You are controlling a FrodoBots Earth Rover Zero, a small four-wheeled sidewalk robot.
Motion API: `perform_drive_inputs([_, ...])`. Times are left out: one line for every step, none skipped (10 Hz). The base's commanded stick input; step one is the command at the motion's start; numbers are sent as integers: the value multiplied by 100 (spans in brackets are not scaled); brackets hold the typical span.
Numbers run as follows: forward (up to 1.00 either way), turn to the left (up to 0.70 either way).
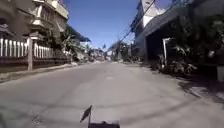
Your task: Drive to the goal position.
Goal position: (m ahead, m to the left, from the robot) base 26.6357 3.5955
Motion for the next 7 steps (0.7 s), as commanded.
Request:
perform_drive_inputs([70,-3])
perform_drive_inputs([70,-3])
perform_drive_inputs([70,-3])
perform_drive_inputs([70,-3])
perform_drive_inputs([70,-3])
perform_drive_inputs([70,-3])
perform_drive_inputs([70,-3])
